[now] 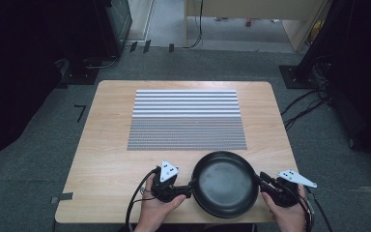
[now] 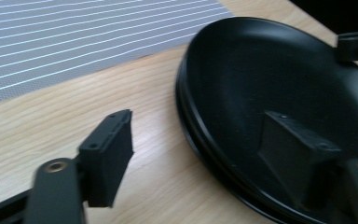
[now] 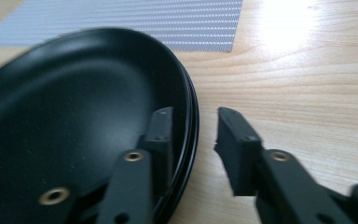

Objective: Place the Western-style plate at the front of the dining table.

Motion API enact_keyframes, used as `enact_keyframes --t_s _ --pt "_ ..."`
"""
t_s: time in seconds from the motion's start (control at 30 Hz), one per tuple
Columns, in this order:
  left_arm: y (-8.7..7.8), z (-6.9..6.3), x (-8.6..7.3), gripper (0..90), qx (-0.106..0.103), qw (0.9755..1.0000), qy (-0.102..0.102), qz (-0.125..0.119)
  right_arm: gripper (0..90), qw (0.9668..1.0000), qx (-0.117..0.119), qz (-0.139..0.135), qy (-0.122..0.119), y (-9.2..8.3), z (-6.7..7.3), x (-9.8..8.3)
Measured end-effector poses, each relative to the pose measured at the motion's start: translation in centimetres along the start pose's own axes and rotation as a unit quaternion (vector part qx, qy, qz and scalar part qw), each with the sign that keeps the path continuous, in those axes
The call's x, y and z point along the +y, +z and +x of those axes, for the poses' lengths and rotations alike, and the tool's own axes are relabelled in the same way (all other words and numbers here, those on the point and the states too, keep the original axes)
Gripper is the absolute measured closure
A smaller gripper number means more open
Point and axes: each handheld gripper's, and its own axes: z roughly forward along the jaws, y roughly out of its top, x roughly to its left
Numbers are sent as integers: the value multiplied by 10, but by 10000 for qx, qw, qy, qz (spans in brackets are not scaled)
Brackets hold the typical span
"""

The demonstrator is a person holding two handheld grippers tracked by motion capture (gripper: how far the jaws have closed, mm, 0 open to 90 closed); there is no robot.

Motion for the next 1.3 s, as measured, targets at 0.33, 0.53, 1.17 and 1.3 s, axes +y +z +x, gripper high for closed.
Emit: enact_keyframes --t_s 0.33,0.53,1.17,1.3 --pt "10 -1 -8 434 -38 9997 -174 190 800 9997 207 -138 81 1 0 -6" --pt "15 -2 -12 498 -234 9990 -267 288 795 9994 270 -156 154 1 0 -7" --pt "22 -10 -13 605 -299 9978 -330 500 861 9954 351 -277 849 0 -4 -8" --pt "23 -10 -13 605 -312 9976 -355 508 867 9961 288 -336 757 0 -2 -8"
